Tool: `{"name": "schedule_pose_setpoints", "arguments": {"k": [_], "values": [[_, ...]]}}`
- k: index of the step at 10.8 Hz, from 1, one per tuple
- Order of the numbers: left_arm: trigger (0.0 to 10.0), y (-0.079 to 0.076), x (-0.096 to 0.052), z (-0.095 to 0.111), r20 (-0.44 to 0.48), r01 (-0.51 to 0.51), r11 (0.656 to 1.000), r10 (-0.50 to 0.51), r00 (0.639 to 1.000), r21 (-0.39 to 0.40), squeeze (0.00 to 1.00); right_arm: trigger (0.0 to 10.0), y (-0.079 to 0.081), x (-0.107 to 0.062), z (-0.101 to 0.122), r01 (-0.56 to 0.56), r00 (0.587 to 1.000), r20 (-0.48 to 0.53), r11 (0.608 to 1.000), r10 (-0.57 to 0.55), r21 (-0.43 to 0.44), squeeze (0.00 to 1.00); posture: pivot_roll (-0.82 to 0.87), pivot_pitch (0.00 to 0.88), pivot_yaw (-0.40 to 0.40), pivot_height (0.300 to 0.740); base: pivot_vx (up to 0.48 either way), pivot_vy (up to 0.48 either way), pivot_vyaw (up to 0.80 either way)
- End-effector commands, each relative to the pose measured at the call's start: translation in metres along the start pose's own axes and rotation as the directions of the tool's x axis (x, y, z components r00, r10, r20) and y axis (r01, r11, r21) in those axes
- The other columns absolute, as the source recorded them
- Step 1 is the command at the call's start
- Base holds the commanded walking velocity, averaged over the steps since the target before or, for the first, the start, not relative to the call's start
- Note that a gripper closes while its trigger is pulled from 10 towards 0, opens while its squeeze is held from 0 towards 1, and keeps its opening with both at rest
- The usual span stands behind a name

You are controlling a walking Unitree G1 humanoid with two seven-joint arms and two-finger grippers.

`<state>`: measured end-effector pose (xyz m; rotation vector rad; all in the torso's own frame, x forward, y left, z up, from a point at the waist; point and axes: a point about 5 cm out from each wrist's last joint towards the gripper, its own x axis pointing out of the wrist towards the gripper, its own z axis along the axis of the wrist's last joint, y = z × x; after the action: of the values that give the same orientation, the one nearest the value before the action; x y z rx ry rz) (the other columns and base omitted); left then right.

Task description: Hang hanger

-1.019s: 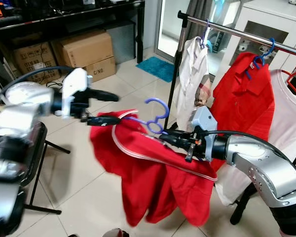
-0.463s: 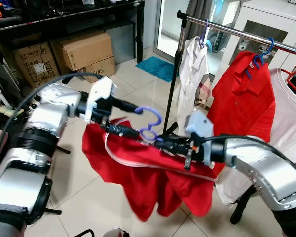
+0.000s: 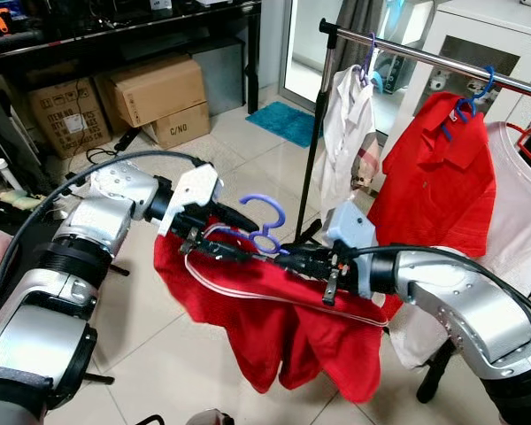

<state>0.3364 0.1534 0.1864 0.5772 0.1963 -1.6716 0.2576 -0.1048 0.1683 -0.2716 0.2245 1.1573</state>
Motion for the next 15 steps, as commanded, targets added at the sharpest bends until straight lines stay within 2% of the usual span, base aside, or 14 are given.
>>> {"name": "schedule_pose_setpoints", "arguments": {"k": [1, 2, 4, 6, 13, 14, 15], "values": [[0.0, 0.0, 0.003, -0.001, -0.016, 0.005, 1.0, -0.005, 1.0, 0.021, 0.0, 10.0, 0.0, 0.0, 0.012, -0.002, 1.0, 0.027, 0.999, 0.003, -0.049, 0.0, -0.11, 0.0, 0.052, 0.74, 0.0, 0.0, 0.0], [0.0, -0.001, 0.007, -0.003, -0.023, 0.008, 0.999, -0.007, 1.0, 0.036, 0.0, 10.0, 0.0, 0.001, 0.013, -0.009, 1.0, 0.029, 0.999, 0.011, -0.05, 0.0, -0.11, 0.0, 0.052, 0.74, 0.0, 0.0, 0.0], [0.0, -0.001, 0.014, -0.003, 0.015, 0.014, 1.0, -0.014, 1.0, 0.002, 0.0, 10.0, 0.003, 0.0, 0.014, -0.031, 0.999, 0.026, 0.998, 0.033, -0.056, 0.0, -0.12, 0.0, 0.062, 0.74, 0.0, 0.0, 0.0], [0.0, 0.003, 0.013, -0.003, 0.036, -0.002, 0.999, 0.004, 0.999, -0.033, 0.0, 10.0, 0.004, -0.002, 0.014, -0.04, 0.999, 0.022, 0.998, 0.041, -0.056, 0.0, -0.12, 0.0, 0.059, 0.74, 0.0, 0.0, 0.0], [0.0, -0.006, 0.016, -0.005, 0.041, 0.054, 0.996, -0.051, 0.998, -0.073, 0.0, 10.0, 0.002, -0.003, 0.015, -0.057, 0.998, 0.02, 0.996, 0.059, -0.064, 0.0, -0.11, 0.0, 0.046, 0.74, 0.0, 0.0, 0.0], [0.0, -0.009, 0.016, -0.006, 0.043, 0.058, 0.995, -0.055, 0.998, -0.081, 0.0, 10.0, 0.002, -0.003, 0.014, -0.066, 0.997, 0.023, 0.996, 0.067, -0.055, 0.47, -0.11, 0.0, 0.046, 0.74, 0.0, 0.0, 0.0], [0.0, -0.01, 0.016, -0.008, 0.044, 0.057, 0.994, -0.053, 0.998, -0.094, 0.0, 10.0, 0.001, -0.004, 0.015, -0.059, 0.998, 0.029, 0.997, 0.061, -0.045, 1.0, -0.11, 0.0, 0.046, 0.74, 0.0, 0.0, 0.0]]}}
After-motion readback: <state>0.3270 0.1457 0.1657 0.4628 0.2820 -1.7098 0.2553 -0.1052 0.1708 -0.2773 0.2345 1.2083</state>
